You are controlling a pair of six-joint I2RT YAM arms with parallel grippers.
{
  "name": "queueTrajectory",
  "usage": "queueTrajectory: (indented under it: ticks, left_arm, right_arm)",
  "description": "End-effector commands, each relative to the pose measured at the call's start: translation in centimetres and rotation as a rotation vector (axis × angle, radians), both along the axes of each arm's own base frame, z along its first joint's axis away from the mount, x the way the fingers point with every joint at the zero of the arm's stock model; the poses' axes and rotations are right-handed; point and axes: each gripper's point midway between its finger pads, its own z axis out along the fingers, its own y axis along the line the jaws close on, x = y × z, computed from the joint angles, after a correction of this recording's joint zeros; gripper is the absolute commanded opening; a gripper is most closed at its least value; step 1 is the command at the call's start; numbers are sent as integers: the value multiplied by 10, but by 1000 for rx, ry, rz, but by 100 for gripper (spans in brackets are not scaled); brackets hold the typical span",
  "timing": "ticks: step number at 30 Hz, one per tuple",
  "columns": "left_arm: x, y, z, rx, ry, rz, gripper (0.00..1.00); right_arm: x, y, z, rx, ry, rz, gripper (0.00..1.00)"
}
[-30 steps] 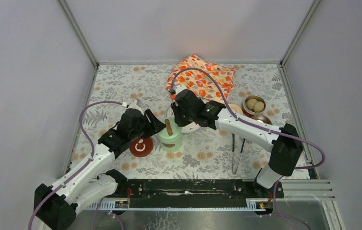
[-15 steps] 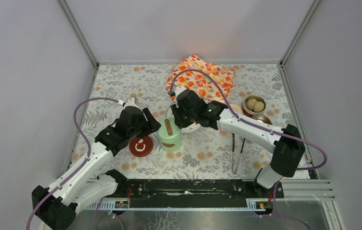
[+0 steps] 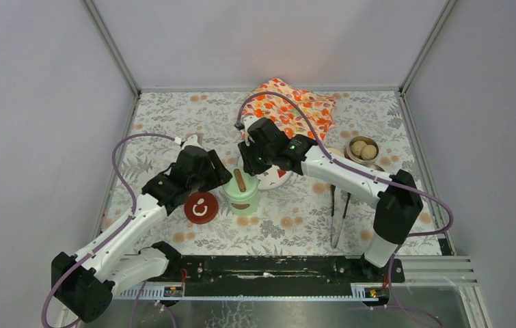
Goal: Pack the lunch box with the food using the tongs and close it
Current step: Close the cover of the packing box.
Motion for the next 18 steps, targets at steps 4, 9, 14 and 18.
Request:
queueTrajectory:
  ticks: [4,9,14,18]
  left_arm:
    - [-8,-1,-28,39,73,-36,58]
    - [-16,-2,-44,40,122,-56,50]
    - [-26,-3,-59,42,169,-78,44]
    - [-34,-2,-68,50,198,-82,43]
  right_arm:
    - [-7,3,-39,-83,91,56,31]
    - [-20,-17,-77,-219,164,69,30]
    - [-40,-44,-119,-362,247,76,29]
    - [-60,-70,-150,-465,314,72,29]
